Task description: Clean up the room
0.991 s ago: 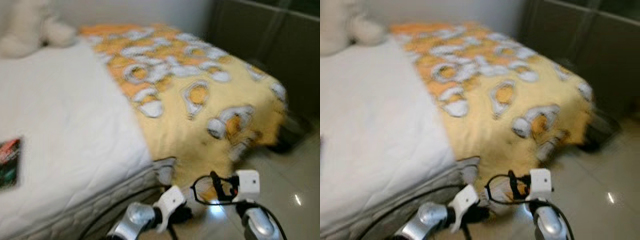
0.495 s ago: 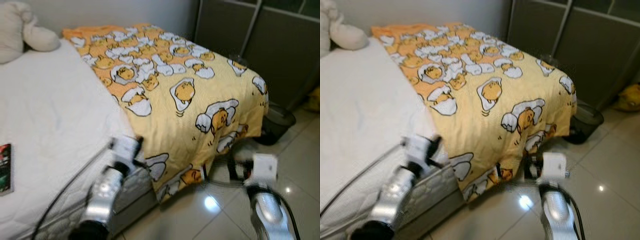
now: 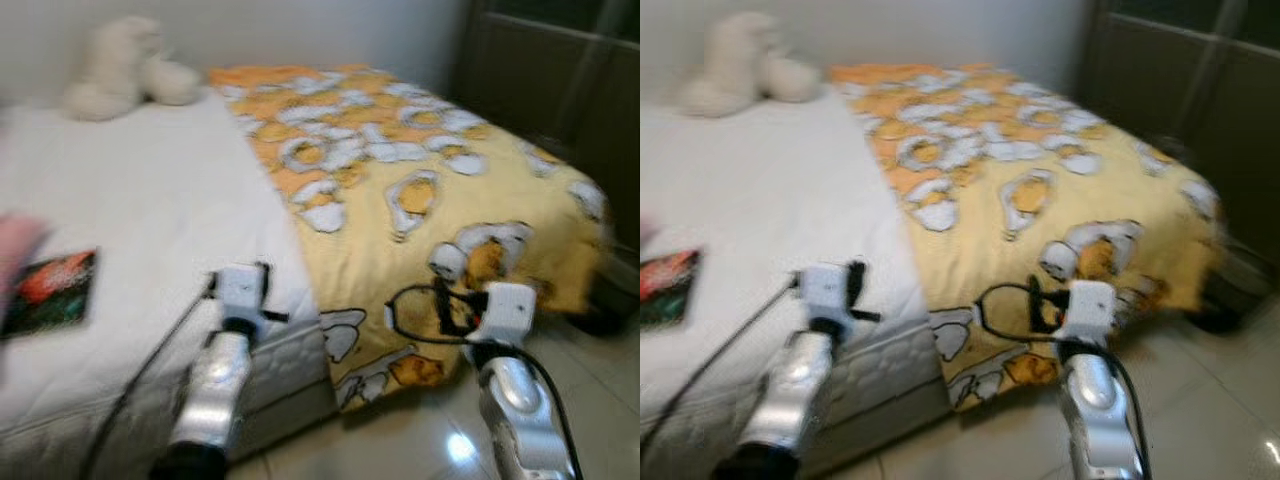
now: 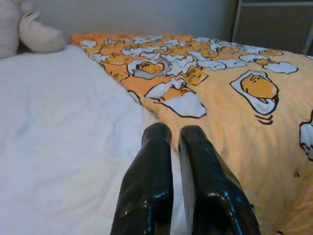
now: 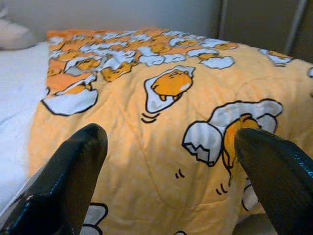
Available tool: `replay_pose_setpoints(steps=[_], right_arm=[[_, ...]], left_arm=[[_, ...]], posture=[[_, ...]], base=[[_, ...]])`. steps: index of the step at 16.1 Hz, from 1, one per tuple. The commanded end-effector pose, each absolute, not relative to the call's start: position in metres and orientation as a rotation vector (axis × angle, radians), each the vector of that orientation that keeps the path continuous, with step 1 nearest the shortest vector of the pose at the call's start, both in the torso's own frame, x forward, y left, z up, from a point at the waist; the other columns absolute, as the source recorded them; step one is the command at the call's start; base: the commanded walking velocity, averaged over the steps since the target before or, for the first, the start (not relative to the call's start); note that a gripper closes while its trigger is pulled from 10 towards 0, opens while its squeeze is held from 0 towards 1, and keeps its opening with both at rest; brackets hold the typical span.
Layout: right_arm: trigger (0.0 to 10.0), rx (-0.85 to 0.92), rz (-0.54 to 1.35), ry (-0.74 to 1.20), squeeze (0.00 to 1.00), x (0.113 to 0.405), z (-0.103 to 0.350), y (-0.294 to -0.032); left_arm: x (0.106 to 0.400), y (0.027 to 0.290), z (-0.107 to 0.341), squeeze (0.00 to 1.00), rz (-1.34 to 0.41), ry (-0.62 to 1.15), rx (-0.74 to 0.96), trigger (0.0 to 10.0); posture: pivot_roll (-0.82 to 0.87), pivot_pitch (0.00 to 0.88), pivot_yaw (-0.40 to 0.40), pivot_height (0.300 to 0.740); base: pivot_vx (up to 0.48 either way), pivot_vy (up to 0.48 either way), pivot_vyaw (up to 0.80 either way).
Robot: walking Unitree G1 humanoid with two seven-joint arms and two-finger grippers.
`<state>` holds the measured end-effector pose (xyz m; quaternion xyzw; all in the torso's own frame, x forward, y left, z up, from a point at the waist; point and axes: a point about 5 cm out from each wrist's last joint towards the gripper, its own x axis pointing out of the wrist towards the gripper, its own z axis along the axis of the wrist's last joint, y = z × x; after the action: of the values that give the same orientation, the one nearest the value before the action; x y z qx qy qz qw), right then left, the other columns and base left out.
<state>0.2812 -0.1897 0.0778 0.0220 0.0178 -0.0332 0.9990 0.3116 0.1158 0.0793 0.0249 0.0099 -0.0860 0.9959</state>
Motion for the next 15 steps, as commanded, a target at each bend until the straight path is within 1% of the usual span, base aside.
replay_pose_setpoints(steps=[1,2,3,4,6,7,9,12,15], right_arm=[[10.0,0.049,-0.067,0.025,0.0,0.282,0.079,-0.189],[10.0,0.05,-0.07,0.031,0.0,0.28,0.076,-0.189],[10.0,0.049,-0.07,0.034,0.0,0.279,0.074,-0.188],[10.0,0.044,-0.067,0.035,0.0,0.278,0.074,-0.187],[10.0,0.038,-0.066,0.031,0.0,0.274,0.074,-0.186],[10.0,0.035,-0.066,0.03,0.0,0.273,0.074,-0.187],[10.0,0.007,-0.082,0.038,0.0,0.266,0.073,-0.197],[10.0,-0.018,-0.075,0.047,0.0,0.259,0.071,-0.201],[10.0,-0.023,-0.054,0.069,0.0,0.259,0.068,-0.201]], left_arm=[[0.318,0.115,0.081,0.0,-0.173,0.041,0.083,10.0],[0.321,0.113,0.083,0.0,-0.193,0.042,0.057,10.0],[0.324,0.11,0.086,0.0,-0.208,0.031,0.085,10.0],[0.327,0.108,0.087,0.0,-0.201,0.035,0.076,10.0],[0.331,0.095,0.089,0.0,-0.204,0.035,0.037,10.0],[0.332,0.093,0.089,0.0,-0.204,0.036,0.033,10.0],[0.331,0.085,0.088,0.0,-0.241,0.04,0.001,10.0],[0.327,0.089,0.079,0.0,-0.187,0.075,-0.039,10.0],[0.32,0.094,0.073,0.0,-0.175,0.074,0.017,10.0]], posture=[[0.07,0.0,0.018,0.74],[0.06,0.0,0.022,0.74],[0.06,0.0,0.023,0.74],[0.05,0.0,0.026,0.74],[0.04,0.0,0.021,0.74],[0.03,0.0,0.021,0.74],[0.01,0.0,0.013,0.74],[0.0,0.0,0.006,0.74],[0.02,0.0,0.008,0.74]], base=[[0.0,0.0,0.52],[0.0,0.0,0.51],[0.0,0.0,0.5],[0.0,-0.431,0.5],[0.251,-0.407,0.49],[0.266,-0.398,0.48],[0.264,-0.398,0.46],[0.276,-0.389,0.45],[0.28,-0.387,0.44]])
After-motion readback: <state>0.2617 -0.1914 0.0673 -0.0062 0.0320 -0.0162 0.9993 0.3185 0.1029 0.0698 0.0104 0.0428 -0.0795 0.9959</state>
